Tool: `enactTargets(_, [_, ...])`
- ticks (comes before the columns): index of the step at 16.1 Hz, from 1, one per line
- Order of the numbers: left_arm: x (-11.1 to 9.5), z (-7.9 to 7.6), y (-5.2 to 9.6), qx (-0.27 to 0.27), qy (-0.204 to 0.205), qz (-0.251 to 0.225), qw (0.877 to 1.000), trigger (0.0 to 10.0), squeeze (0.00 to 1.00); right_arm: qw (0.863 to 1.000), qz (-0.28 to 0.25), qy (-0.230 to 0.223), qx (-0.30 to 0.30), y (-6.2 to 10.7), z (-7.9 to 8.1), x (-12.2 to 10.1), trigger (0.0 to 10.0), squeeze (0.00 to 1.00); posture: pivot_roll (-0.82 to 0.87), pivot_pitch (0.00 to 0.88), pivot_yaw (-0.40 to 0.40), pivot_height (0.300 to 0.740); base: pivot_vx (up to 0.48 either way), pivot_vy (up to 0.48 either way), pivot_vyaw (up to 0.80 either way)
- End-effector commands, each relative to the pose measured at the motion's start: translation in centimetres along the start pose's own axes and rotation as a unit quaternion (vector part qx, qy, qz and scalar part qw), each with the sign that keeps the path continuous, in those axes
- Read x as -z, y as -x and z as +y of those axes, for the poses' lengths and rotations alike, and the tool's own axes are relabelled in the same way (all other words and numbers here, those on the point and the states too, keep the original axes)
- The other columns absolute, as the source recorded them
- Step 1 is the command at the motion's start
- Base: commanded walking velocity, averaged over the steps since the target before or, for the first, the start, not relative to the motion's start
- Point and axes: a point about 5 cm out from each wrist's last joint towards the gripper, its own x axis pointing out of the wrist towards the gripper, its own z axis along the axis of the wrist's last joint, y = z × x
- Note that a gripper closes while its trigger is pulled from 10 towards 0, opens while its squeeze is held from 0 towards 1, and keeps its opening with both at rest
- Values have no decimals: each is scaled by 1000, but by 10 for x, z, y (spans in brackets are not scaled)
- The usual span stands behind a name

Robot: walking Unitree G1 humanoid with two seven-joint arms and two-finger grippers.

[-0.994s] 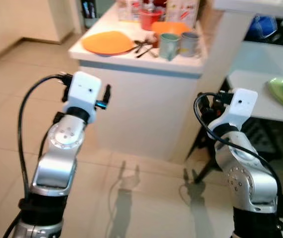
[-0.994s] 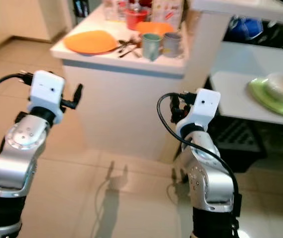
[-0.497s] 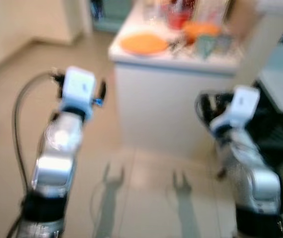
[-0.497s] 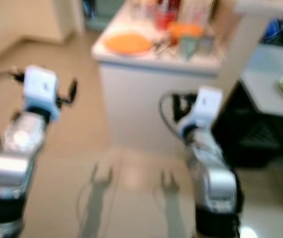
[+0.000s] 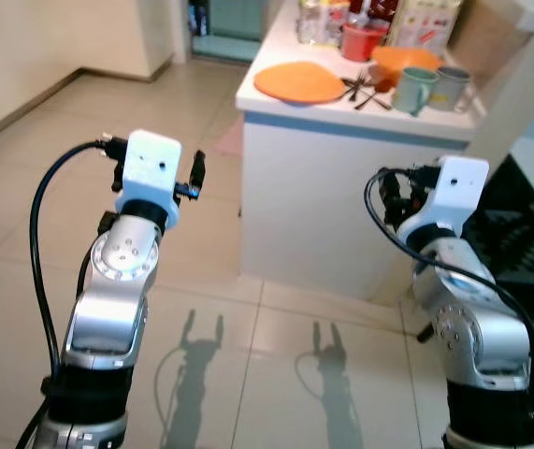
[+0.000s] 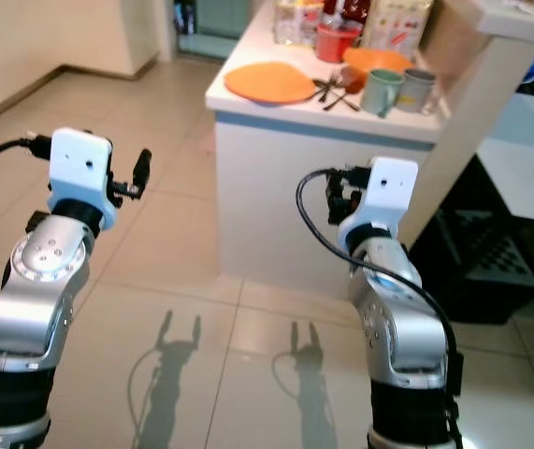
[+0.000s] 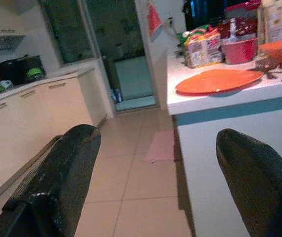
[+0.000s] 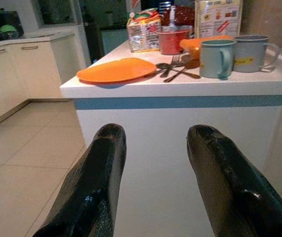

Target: Setting the table

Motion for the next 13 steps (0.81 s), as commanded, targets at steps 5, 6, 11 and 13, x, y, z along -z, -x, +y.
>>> enactTargets(5, [-4,2,-6,-6,6,-2,1000,10000,0,1000,-5,10,-12,-6,-5,-7,10000,0,11,0,-64,740,378,0,0])
enactTargets(6, [-4,2,-6,-6,5,-2,1000,10000,0,1000,-3,13,-17,-6,-4,-7,10000,0,11,0,-64,740,379,0,0])
enactTargets(11, [-4,3,-6,-10,3,-2,1000,10000,0,998,8,45,-43,-6,1,-5,10000,0,12,0,-66,740,379,0,0])
enactTargets(13, [-5,4,-6,-10,3,-3,1000,10000,0,997,13,51,-50,-5,2,-4,10000,0,10,0,-62,740,375,0,725])
